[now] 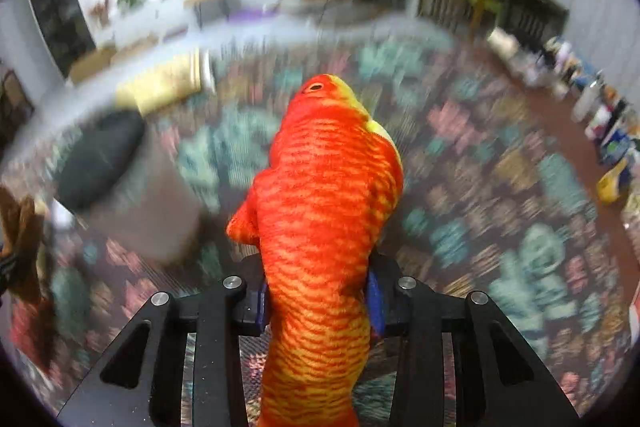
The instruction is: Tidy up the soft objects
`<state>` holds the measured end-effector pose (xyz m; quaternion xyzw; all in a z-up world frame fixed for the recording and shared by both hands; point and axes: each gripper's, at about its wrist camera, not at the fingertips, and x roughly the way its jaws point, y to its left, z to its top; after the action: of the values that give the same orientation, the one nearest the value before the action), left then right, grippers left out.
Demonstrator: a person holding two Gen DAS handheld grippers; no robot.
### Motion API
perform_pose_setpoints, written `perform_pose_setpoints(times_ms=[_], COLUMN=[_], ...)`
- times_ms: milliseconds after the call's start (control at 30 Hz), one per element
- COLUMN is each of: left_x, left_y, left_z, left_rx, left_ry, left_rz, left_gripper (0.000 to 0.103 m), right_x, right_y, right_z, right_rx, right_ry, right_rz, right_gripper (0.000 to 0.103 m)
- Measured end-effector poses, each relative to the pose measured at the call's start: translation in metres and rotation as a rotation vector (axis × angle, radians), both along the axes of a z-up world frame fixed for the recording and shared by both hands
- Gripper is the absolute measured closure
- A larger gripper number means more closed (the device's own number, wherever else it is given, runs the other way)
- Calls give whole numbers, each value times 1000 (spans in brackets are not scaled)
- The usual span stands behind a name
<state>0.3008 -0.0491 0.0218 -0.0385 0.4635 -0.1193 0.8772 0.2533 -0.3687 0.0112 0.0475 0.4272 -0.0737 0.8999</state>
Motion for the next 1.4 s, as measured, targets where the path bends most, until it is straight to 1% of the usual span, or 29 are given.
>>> perform_pose_setpoints(times_ms=[33,100,133,200,267,333,400,433,500,567,600,633,667,700,733,800,900,933,1000,1067,1100,1133,1167,1200,1267,1300,1333,1367,1400], left_x=[-11,-39,-50,-81,-112,-144,-174,-186,-209,-224,-230,-233,-238,-241,-244,-251,-261,-261,-261,-262,-262,-261,-258,-253,-245,-241,-232,-224,-222], left_y=[12,43,57,97,142,190,238,259,296,327,338,346,354,359,361,364,349,337,307,261,242,213,187,165,123,108,95,86,79], left_z=[16,46,55,70,76,78,75,73,67,58,52,47,44,41,40,42,45,46,48,47,47,43,36,27,-3,-15,-33,-52,-63], left_rx=[-34,-63,-62,-51,-24,35,101,120,150,214,247,263,280,293,312,317,245,210,137,62,46,28,18,13,26,38,50,69,86], left_ry=[-18,-62,-77,-99,-97,-85,-68,-55,-32,-5,5,10,8,-1,-21,-56,-120,-134,-151,-170,-174,-177,-172,-166,-132,-108,-74,-48,-38], left_rz=[-4,-2,6,40,93,165,248,283,354,427,462,480,508,530,562,598,564,530,440,309,263,190,125,80,7,-9,-23,-28,-26], left_gripper=[39,39,38,38,38,38,37,37,35,32,28,25,15,13,13,13,13,13,13,13,12,11,6,3,3,3,3,3,3], right_x=[-5,-19,-30,-47,-65,-86,-106,-118,-134,-145,-148,-148,-148,-146,-144,-150,-153,-151,-152,-150,-149,-145,-143,-142,-149,-150,-154,-157,-160], right_y=[6,29,49,87,141,207,268,307,363,421,437,456,470,481,478,468,431,412,375,333,311,296,277,262,238,231,223,218,214], right_z=[18,48,62,77,87,92,95,97,98,96,93,86,79,71,64,57,43,36,18,-15,-33,-46,-62,-76,-92,-100,-105,-108,-106], right_rx=[5,19,35,89,163,240,307,352,410,445,469,511,536,554,565,566,430,378,222,49,-16,-48,-83,-119,-168,-180,-187,-178,-144], right_ry=[-27,-70,-91,-105,-108,-97,-84,-70,-53,-33,-32,-20,7,42,55,31,-34,-46,-62,-43,-19,-4,13,25,47,55,58,50,36], right_rz=[16,68,109,189,296,430,554,630,729,801,811,825,829,827,820,800,716,681,587,454,385,342,294,250,188,170,159,158,159], right_gripper=[64,64,64,64,64,64,63,63,61,49,28,16,17,17,17,17,17,17,17,17,17,17,17,17,17,17,17,17,17])
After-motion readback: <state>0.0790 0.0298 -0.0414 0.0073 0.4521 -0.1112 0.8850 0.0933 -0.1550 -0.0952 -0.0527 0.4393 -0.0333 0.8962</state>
